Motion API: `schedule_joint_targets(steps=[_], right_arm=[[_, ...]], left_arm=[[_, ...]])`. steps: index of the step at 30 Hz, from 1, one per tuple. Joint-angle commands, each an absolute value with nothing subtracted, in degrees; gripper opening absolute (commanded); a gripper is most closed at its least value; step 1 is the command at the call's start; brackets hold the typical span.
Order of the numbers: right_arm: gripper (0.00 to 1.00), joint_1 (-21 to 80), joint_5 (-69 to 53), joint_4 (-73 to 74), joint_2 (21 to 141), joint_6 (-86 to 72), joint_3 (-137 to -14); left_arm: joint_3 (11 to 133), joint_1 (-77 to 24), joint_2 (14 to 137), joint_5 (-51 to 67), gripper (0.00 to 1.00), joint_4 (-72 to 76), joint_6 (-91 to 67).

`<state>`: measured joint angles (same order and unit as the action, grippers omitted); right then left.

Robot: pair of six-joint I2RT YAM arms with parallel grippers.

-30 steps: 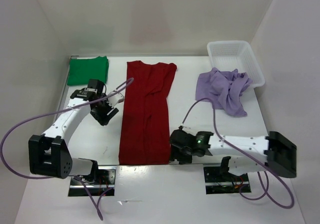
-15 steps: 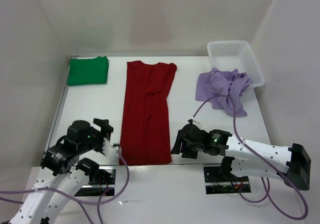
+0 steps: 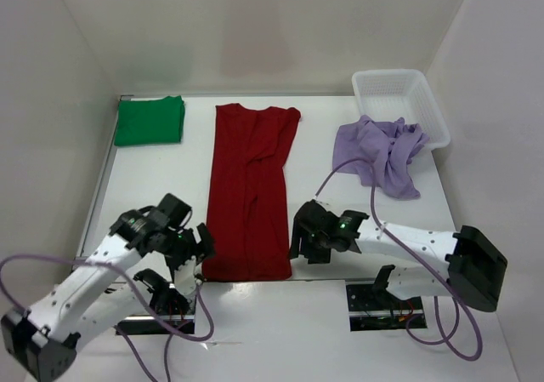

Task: Fold and stack the t-shirts
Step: Rotate the tshirt 90 degrees

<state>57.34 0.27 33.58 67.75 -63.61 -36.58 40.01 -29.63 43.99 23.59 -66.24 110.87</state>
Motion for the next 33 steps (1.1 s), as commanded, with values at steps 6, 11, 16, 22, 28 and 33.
schedule_joint_targets(steps=[6,11,16,22,28,33], right_arm=[[0.69,51.3,-4.1,27.9,76.1,-54.3,-39.8],[0.69,48.8,-6.3,26.5,79.7,-50.2,-40.3],[0.69,46.7,-8.2,25.1,81.9,-48.4,-40.3],[0.69,46.1,-9.5,23.9,84.7,-47.3,-41.6],[0.69,46.1,-10.1,24.5,84.1,-46.8,-40.2],[0.69,46.1,-11.3,24.0,84.1,-48.0,-40.2]], left_arm=[[45.2,-49.5,59.4,17.3,0.83,-69.7,117.5],[40.3,-58.1,59.9,4.9,0.72,-60.8,119.7],[37.6,-61.4,59.9,8.9,0.71,-62.0,119.7],[35.3,-62.1,65.8,7.0,0.71,-58.7,119.7],[32.0,-62.6,62.3,10.6,0.65,-54.1,120.3],[33.2,-62.6,66.1,11.8,0.5,-53.6,117.3]])
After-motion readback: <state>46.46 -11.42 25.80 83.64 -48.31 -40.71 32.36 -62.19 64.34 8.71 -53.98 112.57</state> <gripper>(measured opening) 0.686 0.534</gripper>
